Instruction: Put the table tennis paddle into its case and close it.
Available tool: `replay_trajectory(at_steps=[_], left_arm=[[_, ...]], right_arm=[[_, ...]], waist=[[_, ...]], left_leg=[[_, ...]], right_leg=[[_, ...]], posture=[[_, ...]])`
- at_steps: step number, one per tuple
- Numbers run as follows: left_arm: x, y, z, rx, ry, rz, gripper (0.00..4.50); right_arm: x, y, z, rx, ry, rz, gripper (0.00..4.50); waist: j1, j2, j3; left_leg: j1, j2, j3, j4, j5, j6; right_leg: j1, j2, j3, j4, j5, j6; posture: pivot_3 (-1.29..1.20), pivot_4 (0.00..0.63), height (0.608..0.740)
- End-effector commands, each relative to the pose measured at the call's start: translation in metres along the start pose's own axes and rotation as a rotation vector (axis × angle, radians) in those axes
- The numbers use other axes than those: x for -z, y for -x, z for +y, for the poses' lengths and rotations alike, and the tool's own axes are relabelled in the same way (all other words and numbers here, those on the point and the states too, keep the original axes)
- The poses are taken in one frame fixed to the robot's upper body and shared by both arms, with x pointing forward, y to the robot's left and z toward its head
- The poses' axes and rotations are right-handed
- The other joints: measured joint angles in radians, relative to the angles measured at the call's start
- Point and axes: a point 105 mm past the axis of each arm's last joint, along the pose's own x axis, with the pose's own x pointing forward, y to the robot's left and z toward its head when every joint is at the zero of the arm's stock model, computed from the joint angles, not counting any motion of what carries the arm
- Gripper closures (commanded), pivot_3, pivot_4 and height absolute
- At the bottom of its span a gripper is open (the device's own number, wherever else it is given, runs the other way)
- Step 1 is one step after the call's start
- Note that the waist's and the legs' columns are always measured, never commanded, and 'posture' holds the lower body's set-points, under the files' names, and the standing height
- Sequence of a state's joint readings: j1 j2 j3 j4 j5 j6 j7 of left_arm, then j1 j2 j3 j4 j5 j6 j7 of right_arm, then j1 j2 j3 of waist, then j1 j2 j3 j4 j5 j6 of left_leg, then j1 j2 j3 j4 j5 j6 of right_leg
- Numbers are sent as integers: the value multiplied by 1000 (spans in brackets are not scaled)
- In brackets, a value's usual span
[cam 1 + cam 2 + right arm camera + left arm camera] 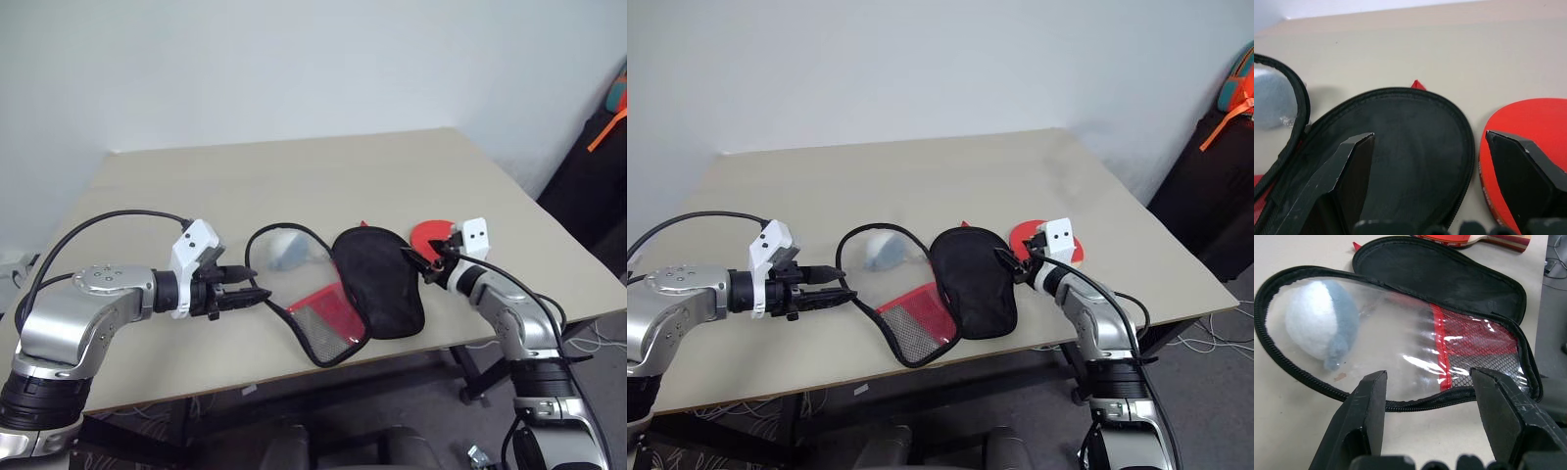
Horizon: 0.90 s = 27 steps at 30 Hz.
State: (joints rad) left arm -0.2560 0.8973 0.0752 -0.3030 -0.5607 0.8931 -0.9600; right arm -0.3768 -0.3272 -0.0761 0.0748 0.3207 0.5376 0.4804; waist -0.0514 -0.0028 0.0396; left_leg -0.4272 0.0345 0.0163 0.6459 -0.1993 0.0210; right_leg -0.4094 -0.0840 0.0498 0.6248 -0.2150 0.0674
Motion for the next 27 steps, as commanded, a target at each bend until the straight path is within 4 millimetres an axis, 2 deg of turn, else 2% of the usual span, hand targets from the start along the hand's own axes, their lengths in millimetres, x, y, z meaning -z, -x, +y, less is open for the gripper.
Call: replay_trajectory(at_steps=[1,8,13,17,21,23,27], left_arm=[[-7,-5,-5,19,-30,-28,1673],[-5,-6,-9,36,-16,-34,1673],[-15,-13,-18,89,-36,-66,1673],[-17,-16,-25,125,-37,-84,1673],[-17,-28,-32,125,-34,-57,1673],[-21,-31,-33,124,-33,-60,1673],[-30,-49,-37,132,-49,-73,1673]], right_arm=[[-19,8,-8,25,27,-60,572],[-22,12,-13,46,13,-55,572],[-27,23,-25,90,-1,-56,572],[-28,40,-44,163,-13,-58,572],[-18,60,-63,225,-89,7,572],[-15,63,-63,227,-102,31,572],[4,66,-63,209,-93,157,572]], waist=[[0,0,0],[-1,0,0],[4,0,0],[2,0,0],[4,0,0],[4,0,0],[3,0,0]], left_leg=[[0,0,0,0,0,0],[0,0,0,0,0,0],[0,0,0,0,0,0],[0,0,0,1,0,0],[0,0,0,0,0,0],[0,0,0,1,0,1],[0,0,0,1,0,1]], right_leg=[[0,0,0,0,0,0],[0,0,0,0,0,0],[0,0,0,0,0,0],[0,0,0,0,0,0],[1,0,0,0,0,0],[1,0,0,0,0,0],[1,0,0,0,0,0]], posture=[[0,0,740],[0,0,740],[0,0,740],[0,0,740],[0,0,740],[0,0,740],[0,0,740]])
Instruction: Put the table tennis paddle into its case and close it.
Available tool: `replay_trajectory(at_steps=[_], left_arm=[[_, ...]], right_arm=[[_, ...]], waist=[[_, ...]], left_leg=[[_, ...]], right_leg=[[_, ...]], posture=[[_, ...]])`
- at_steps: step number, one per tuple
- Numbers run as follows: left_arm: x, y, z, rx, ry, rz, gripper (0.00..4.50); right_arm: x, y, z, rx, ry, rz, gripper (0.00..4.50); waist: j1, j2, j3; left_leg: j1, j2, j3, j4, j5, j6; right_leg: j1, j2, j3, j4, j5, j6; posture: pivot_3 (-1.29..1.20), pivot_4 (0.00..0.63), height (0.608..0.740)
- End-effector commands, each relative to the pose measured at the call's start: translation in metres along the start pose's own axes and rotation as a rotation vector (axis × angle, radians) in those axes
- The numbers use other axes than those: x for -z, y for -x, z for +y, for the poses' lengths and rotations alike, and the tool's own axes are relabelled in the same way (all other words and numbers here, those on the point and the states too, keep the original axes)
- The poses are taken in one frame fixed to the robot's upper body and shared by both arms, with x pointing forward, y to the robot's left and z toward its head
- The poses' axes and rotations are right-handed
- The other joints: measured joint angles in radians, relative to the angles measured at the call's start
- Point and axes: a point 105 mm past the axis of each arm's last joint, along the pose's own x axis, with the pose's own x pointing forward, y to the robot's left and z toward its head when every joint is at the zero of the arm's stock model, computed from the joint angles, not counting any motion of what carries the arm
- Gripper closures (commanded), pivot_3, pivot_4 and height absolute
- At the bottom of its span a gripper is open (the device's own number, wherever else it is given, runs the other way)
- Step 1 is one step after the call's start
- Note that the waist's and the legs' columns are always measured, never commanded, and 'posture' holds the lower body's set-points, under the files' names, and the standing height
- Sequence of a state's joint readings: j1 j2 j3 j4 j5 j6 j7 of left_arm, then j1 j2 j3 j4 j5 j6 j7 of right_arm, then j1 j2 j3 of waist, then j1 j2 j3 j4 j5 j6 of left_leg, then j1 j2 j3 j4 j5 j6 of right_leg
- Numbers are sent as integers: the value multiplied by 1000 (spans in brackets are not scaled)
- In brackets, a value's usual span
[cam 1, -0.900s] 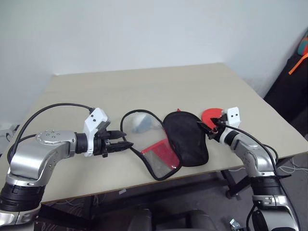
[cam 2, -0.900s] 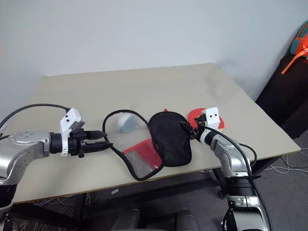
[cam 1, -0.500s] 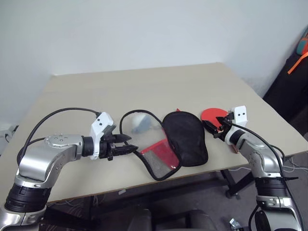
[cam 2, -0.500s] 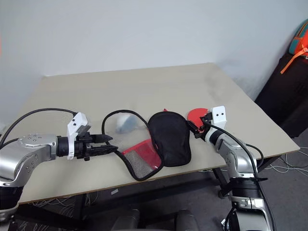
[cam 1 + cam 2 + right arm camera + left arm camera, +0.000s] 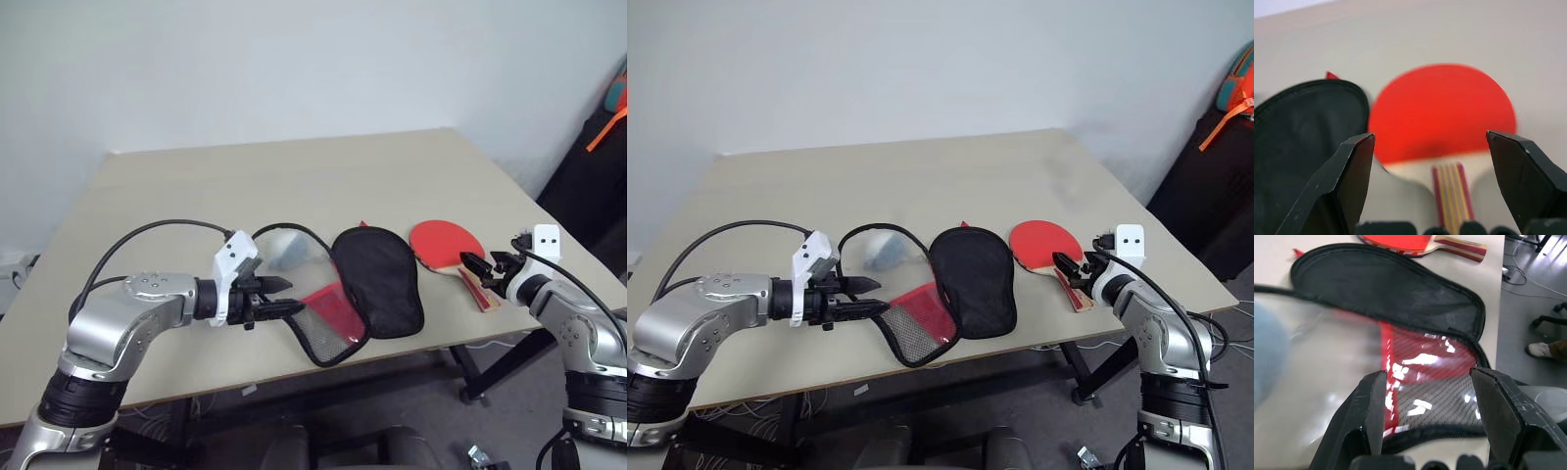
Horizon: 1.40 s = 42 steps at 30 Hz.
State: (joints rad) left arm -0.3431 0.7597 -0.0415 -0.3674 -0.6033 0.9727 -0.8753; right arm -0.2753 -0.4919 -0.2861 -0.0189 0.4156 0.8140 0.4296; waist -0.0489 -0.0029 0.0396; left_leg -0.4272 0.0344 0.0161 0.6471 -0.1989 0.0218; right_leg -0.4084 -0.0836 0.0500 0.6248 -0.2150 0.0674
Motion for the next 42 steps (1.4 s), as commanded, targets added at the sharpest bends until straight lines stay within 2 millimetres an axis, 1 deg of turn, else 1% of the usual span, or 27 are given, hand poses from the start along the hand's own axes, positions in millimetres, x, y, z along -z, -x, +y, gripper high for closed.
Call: replay_trajectory(at_steps=[1,5,10,15,19,24,29,32,34,38,39,42], left_arm=[[-15,-15,-5,9,-70,-28,1673],[-24,-36,-10,39,-92,-48,1673],[-24,-53,-16,65,-116,-37,1673],[-24,-59,-23,94,-114,-37,1673],[-24,-64,-29,130,-118,-20,1673],[-29,-68,-30,139,-131,-17,1673],[-30,-66,-26,129,-137,-7,1673],[-30,-63,-27,137,-136,11,1673],[-31,-60,-28,142,-140,9,1673],[-33,-57,-25,134,-148,21,1673],[-36,-56,-24,136,-149,16,1673],[-41,-53,-22,129,-156,11,1673]], right_arm=[[-5,3,2,-26,37,25,572],[-1,0,-5,4,54,74,572],[-2,-7,-11,23,92,101,572],[1,-11,-18,41,93,154,572],[10,-18,-22,52,60,231,572],[10,-26,-9,-11,55,248,572],[13,-30,-8,-9,67,265,572],[18,-32,-12,14,62,285,1130],[21,-34,-11,20,63,293,1824],[20,-37,-6,5,85,284,3190],[18,-38,-4,4,92,273,3290],[7,-39,-5,31,106,218,3290]], waist=[[0,0,0],[1,0,0],[0,0,0],[0,0,0],[0,0,0],[0,0,0],[0,0,0],[0,0,0],[-1,0,0],[-2,-1,0],[-3,-1,0],[-5,-1,0]], left_leg=[[0,0,0,0,1,1],[0,0,0,1,2,3],[0,0,0,2,2,3],[0,0,0,2,2,4],[0,0,0,2,2,4],[-1,-1,-1,2,2,4],[0,-1,-1,2,2,4],[0,-1,-1,3,2,4],[0,-1,-1,3,2,4],[0,-1,-1,3,2,4],[0,-1,-1,3,2,4],[0,-1,-1,3,2,4]], right_leg=[[0,0,0,0,0,0],[1,0,0,0,0,0],[1,0,0,0,0,0],[1,0,1,0,0,0],[1,0,1,0,0,0],[1,0,1,0,0,0],[1,1,1,0,0,0],[1,1,1,0,0,0],[2,1,1,0,0,0],[1,1,1,0,0,0],[1,1,1,0,0,0],[1,1,1,0,0,0]], posture=[[0,0,740],[0,0,740],[0,0,740],[0,0,740],[0,0,740],[0,0,740],[0,0,740],[0,0,740],[0,0,740],[0,0,740],[0,0,740],[0,0,740]])
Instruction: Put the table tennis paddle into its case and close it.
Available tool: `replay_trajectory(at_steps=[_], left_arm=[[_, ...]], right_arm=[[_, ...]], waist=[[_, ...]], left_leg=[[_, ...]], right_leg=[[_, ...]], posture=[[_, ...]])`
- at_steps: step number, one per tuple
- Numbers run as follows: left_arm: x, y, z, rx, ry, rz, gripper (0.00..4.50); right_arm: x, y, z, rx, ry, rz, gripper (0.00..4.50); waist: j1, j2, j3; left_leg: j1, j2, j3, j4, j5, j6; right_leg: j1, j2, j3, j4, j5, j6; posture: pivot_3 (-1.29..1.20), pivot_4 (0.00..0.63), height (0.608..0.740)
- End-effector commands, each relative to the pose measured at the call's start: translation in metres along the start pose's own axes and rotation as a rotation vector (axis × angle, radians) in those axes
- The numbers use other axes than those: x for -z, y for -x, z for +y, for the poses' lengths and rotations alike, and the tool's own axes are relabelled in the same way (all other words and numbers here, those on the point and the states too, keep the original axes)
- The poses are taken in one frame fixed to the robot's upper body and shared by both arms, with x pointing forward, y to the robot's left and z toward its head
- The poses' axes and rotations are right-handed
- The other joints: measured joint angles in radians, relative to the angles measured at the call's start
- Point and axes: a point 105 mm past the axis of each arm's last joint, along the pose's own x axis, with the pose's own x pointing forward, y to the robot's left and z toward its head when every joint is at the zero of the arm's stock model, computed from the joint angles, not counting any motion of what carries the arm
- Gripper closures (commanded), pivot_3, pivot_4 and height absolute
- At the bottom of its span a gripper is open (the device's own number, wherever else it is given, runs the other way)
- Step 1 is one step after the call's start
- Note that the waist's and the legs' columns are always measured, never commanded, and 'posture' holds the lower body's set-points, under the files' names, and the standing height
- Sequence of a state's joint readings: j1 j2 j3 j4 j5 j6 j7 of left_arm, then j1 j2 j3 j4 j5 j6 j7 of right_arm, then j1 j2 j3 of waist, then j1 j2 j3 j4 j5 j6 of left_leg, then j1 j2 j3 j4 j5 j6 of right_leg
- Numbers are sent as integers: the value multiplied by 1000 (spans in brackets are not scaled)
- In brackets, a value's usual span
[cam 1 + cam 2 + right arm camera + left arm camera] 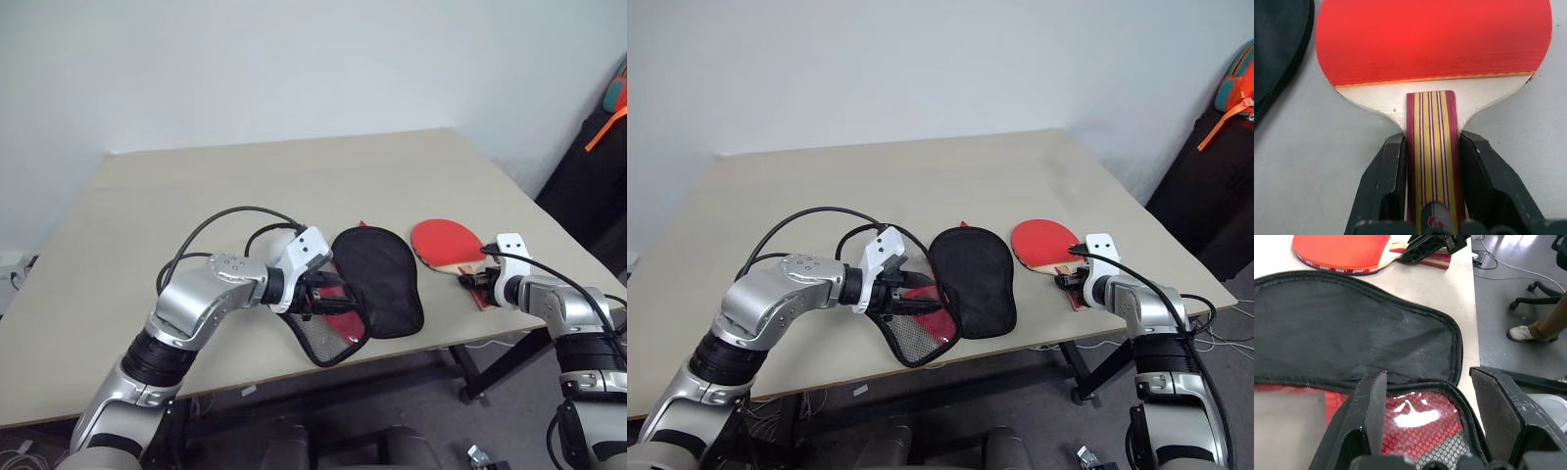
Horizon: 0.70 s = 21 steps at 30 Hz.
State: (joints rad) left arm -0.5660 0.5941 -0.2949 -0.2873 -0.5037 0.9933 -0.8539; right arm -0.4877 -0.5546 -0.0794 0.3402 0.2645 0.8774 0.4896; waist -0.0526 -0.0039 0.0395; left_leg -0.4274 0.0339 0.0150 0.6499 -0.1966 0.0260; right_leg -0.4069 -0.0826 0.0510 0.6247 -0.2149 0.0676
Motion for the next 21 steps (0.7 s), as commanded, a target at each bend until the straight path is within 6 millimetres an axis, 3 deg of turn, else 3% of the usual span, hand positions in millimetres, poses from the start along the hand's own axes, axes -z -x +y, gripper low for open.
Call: replay_trajectory(at_steps=[1,5,8,12,17,21], left_arm=[[-18,10,3,-19,-53,-36,1673],[-17,15,10,-49,-44,-37,1673],[-16,21,18,-81,-32,-42,1673],[-18,32,31,-122,-7,-52,1673],[-28,47,50,-174,-4,-78,1673],[-28,51,59,-197,-12,-70,1673]], right_arm=[[-29,5,5,22,29,-119,3290],[-46,18,13,22,26,-172,3290],[-62,33,34,-40,24,-222,3290],[-68,44,71,-134,73,-251,3290],[-62,41,119,-239,40,-200,3290],[-38,27,157,-299,6,-95,3290]], waist=[[-2,0,0],[0,2,1],[1,3,2],[1,3,2],[1,2,2],[1,2,2]], left_leg=[[0,0,0,0,0,0],[0,0,0,0,0,0],[-1,0,0,-1,0,0],[-1,0,0,-1,0,0],[-1,0,0,-1,0,0],[-1,0,0,-2,0,0]], right_leg=[[0,0,0,0,0,0],[-1,0,1,1,0,0],[-2,0,1,0,0,0],[-2,0,1,0,0,0],[-2,0,0,1,0,0],[-3,0,0,1,0,0]], posture=[[0,0,740],[0,0,740],[0,0,740],[0,0,740],[0,0,740],[0,0,740]])
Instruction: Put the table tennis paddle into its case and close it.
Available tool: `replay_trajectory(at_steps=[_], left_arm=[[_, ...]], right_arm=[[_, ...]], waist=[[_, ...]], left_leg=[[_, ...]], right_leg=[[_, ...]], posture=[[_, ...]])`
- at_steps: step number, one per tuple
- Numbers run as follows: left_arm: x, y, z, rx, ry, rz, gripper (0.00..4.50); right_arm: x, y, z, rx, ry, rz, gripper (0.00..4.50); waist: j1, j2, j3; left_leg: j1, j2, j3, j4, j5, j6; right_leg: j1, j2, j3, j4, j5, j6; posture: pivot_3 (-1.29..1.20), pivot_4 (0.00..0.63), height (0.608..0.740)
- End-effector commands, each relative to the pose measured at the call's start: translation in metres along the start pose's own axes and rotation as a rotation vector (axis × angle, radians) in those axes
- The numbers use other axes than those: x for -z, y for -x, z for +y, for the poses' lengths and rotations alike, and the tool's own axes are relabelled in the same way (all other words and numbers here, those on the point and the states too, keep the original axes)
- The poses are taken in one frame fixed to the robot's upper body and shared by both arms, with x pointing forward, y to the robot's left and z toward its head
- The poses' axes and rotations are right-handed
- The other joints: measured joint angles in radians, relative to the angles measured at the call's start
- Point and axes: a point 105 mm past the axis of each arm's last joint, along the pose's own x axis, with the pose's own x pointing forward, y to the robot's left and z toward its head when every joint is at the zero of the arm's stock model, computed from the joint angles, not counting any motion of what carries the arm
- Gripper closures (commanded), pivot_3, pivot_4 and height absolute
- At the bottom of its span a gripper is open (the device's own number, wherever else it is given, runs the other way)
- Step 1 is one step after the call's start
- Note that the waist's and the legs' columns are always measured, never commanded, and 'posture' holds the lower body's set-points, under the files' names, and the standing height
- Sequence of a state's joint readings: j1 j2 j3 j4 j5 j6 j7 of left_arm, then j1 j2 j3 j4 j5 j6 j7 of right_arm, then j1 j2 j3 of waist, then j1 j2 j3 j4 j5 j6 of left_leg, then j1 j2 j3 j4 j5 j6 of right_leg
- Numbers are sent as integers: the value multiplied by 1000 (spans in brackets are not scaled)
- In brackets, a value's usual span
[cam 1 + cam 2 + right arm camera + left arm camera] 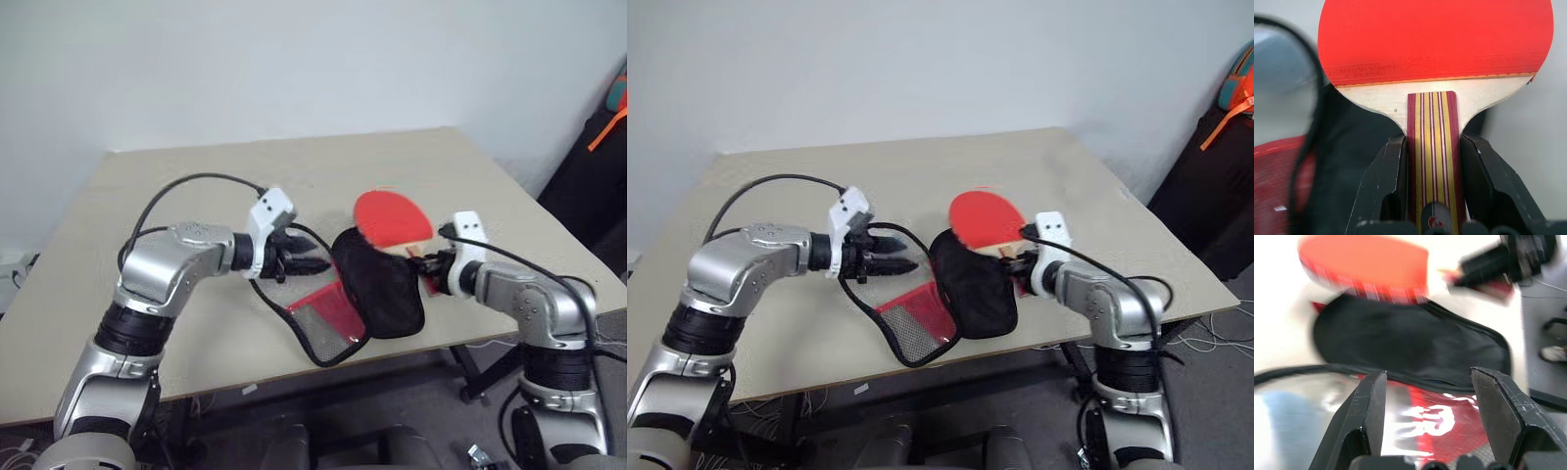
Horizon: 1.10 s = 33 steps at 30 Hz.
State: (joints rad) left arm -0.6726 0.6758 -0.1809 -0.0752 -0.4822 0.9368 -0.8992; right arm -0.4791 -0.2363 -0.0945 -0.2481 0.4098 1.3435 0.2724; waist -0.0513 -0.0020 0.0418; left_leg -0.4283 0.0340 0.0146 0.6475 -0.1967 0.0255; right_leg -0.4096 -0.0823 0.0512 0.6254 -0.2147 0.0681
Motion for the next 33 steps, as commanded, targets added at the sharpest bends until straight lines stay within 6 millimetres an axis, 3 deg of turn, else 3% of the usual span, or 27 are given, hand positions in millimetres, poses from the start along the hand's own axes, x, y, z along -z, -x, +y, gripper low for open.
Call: replay_trajectory(at_steps=[1,9,14,23,28,33], left_arm=[[-12,6,4,-14,-50,-27,1673],[-9,3,-8,42,-55,-17,1673],[-9,3,-6,39,-56,-11,1673],[-5,0,-8,58,-68,12,1673],[-5,-1,-5,48,-63,11,1673],[-5,-1,-6,57,-65,10,1673]], right_arm=[[-2,-3,25,-33,12,-8,3290],[18,-11,25,15,-45,45,3290],[15,-5,23,13,-50,16,3290],[6,1,-1,116,-47,-67,3290],[18,-8,-3,135,-70,-43,3290],[24,-21,7,110,-80,-24,3290]], waist=[[0,0,0],[4,0,0],[0,0,0],[0,0,0],[0,0,0],[-1,0,0]], left_leg=[[0,0,0,0,0,0],[-1,0,1,0,-2,-4],[-1,0,0,-1,-2,-4],[-1,0,1,-1,-2,-4],[-1,0,0,-1,-2,-4],[-1,0,1,-2,-2,-4]], right_leg=[[0,0,0,0,1,1],[0,-1,-1,-1,1,2],[-1,-1,-1,0,1,2],[-1,-1,-1,0,1,2],[-1,-1,-1,0,1,2],[-1,-1,-1,-1,1,2]], posture=[[0,0,740],[0,0,740],[0,0,740],[0,0,740],[0,0,740],[0,0,740]])
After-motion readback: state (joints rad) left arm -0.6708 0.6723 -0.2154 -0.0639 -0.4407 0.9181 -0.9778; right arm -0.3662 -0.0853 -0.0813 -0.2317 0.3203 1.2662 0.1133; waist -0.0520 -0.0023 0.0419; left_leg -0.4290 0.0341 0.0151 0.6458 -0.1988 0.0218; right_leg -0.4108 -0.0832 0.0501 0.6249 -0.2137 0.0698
